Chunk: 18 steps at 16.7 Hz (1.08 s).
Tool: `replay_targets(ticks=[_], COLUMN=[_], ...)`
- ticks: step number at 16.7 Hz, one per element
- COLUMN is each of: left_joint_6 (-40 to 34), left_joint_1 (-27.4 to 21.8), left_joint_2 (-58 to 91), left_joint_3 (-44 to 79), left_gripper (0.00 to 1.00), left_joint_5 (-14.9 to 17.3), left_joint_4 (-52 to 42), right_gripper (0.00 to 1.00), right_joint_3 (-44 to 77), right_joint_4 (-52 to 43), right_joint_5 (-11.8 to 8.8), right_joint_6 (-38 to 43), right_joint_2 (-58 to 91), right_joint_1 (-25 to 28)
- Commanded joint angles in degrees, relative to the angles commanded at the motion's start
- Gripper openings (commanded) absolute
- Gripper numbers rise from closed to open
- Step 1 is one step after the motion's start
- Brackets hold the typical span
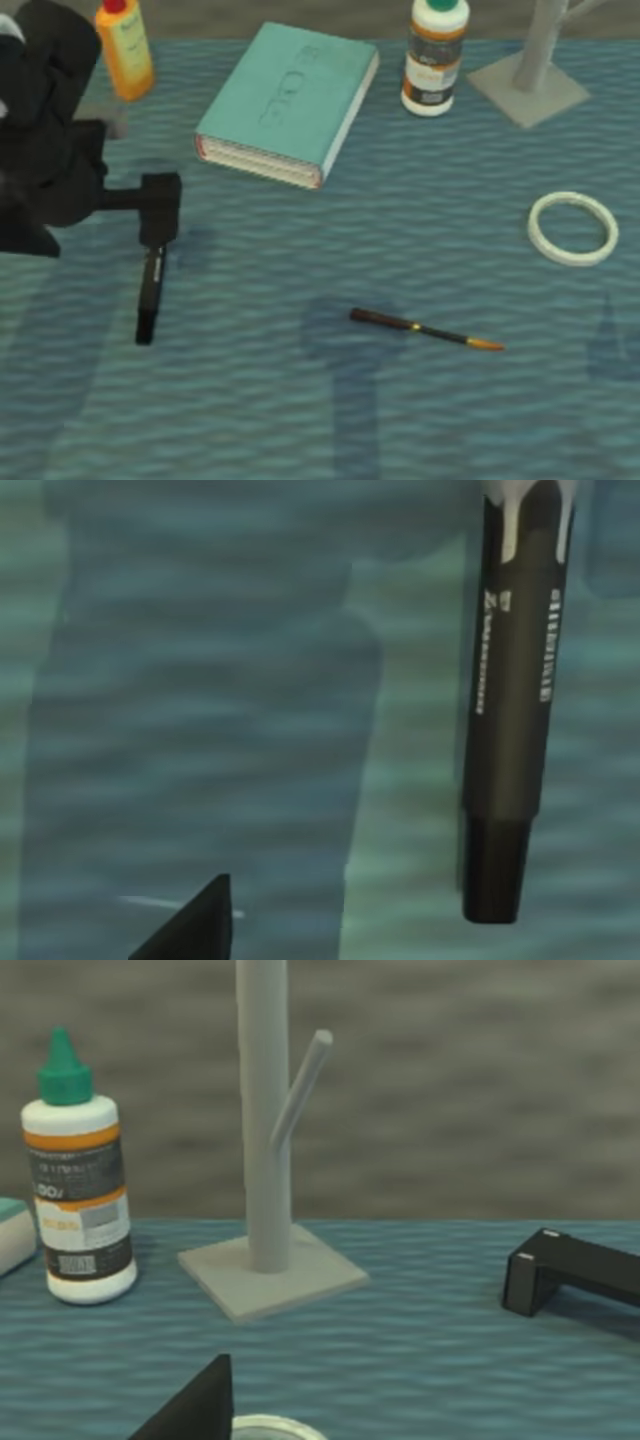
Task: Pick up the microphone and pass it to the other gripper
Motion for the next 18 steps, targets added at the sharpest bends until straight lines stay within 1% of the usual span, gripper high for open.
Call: replay_targets(ticks=[4,11,13,18], left_joint_6=[-0.7,-0.7,-0.7,-1.1], left_joint_1=[-1.1,-0.9,-1.1,-1.6], left_joint_2=[6.6,7.2,9.2,16.5], left_joint_3=[4.7,4.1,2.7,-2.8], left_gripper=[1.00,1.00,1.00,1.00], left_joint_5=[0.3,0.3,0.3,0.4], left_joint_4=[-3.5,-2.5,0.9,14.4], right_gripper=[1.00,1.00,1.00,1.00], right_joint_3=[0.0,0.0,0.0,0.0], right_joint_4=[0.0,0.0,0.0,0.0], right_joint_5=[0.0,0.0,0.0,0.0], right_joint_6=[0.0,0.0,0.0,0.0], right_joint_2=[0.0,0.0,0.0,0.0], right_joint_1=[0.0,0.0,0.0,0.0])
